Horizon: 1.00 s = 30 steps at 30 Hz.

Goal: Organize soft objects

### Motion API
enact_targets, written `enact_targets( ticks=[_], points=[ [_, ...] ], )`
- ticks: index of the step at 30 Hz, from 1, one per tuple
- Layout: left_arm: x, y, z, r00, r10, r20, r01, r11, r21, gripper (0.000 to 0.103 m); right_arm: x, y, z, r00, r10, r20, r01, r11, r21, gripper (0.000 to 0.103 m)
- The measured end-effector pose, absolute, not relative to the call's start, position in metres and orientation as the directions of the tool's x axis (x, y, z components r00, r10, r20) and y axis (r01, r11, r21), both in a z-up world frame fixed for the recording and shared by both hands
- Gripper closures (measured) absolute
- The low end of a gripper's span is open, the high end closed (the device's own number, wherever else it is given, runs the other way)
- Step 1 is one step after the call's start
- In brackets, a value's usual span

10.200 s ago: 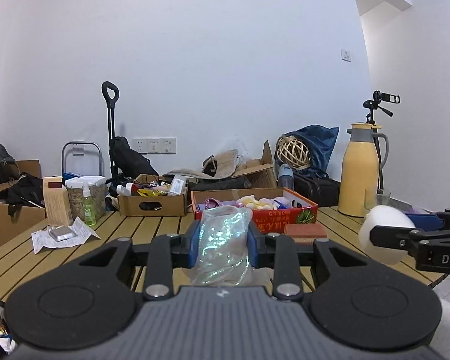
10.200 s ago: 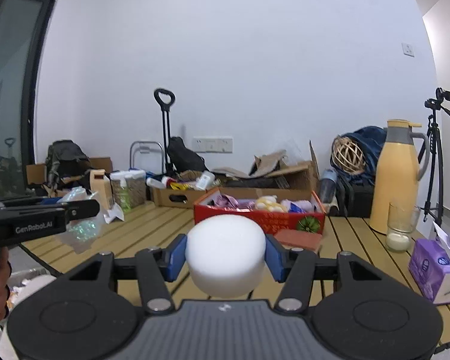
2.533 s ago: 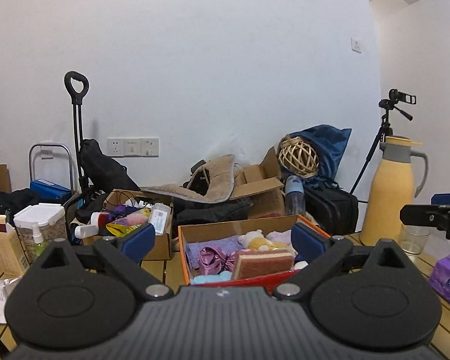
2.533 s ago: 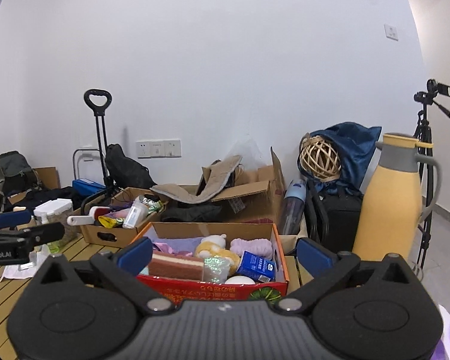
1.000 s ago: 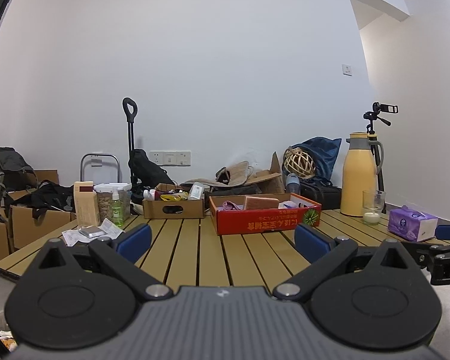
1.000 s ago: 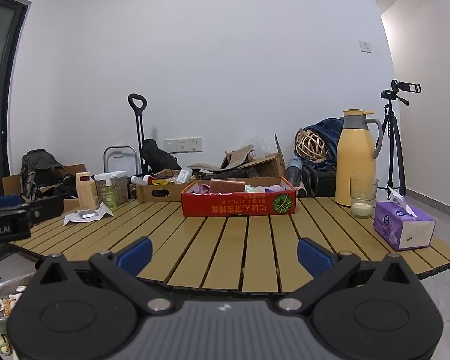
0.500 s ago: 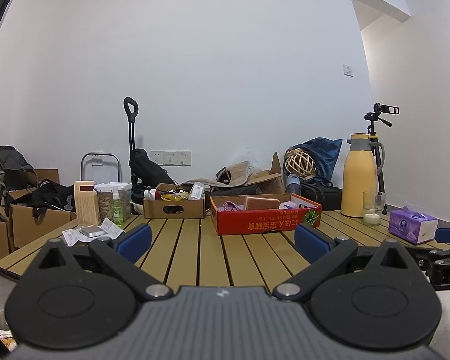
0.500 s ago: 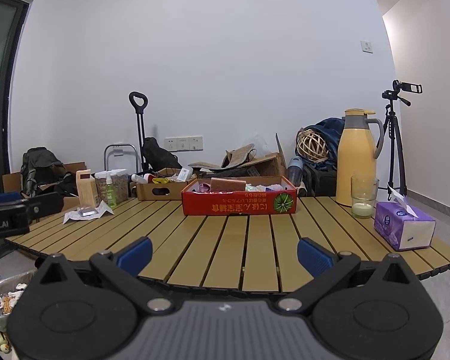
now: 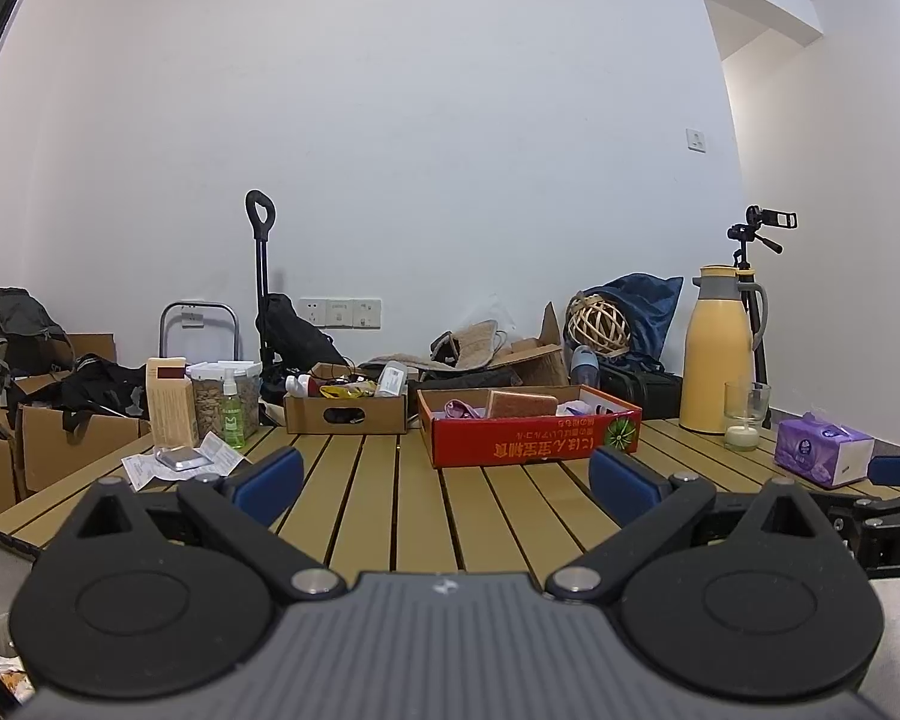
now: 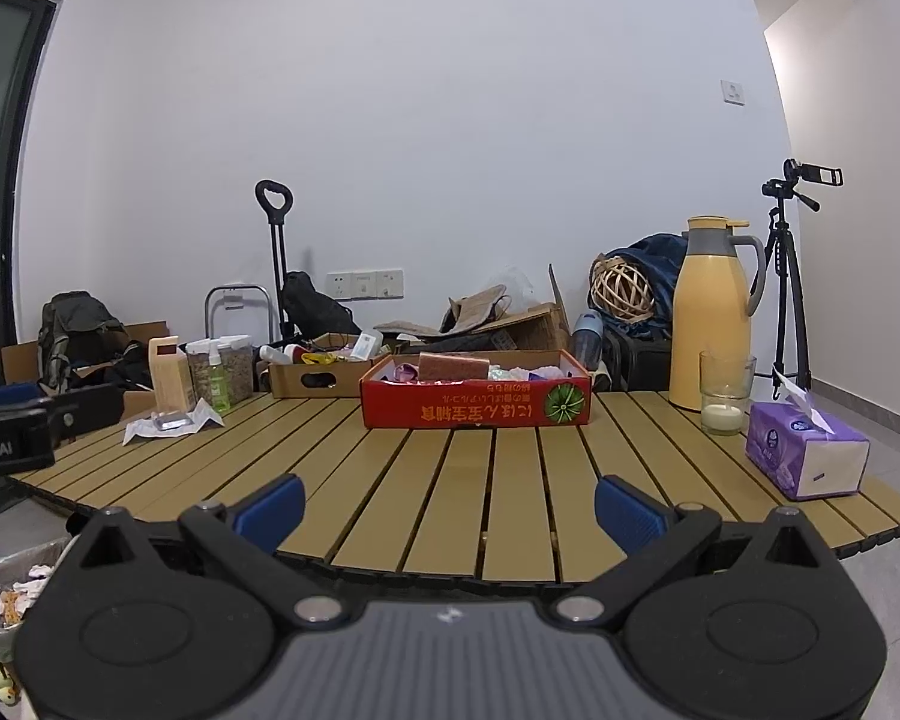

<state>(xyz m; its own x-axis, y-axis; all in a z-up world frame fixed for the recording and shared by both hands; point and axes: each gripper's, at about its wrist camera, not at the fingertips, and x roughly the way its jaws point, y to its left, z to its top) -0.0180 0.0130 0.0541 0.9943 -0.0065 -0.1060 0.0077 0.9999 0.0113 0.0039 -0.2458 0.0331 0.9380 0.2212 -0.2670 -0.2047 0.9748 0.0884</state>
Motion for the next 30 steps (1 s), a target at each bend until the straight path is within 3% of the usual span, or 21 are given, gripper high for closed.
enact_targets(
  ticks=[30],
  points=[
    [-0.0194, 0.0154, 0.0533, 0.994, -0.018, -0.105, 0.019, 1.0, 0.002, 0.0, 0.0027, -0.245, 0.0326, 0.942, 0.217, -0.257, -0.204, 0.976, 0.077, 0.0]
  ],
)
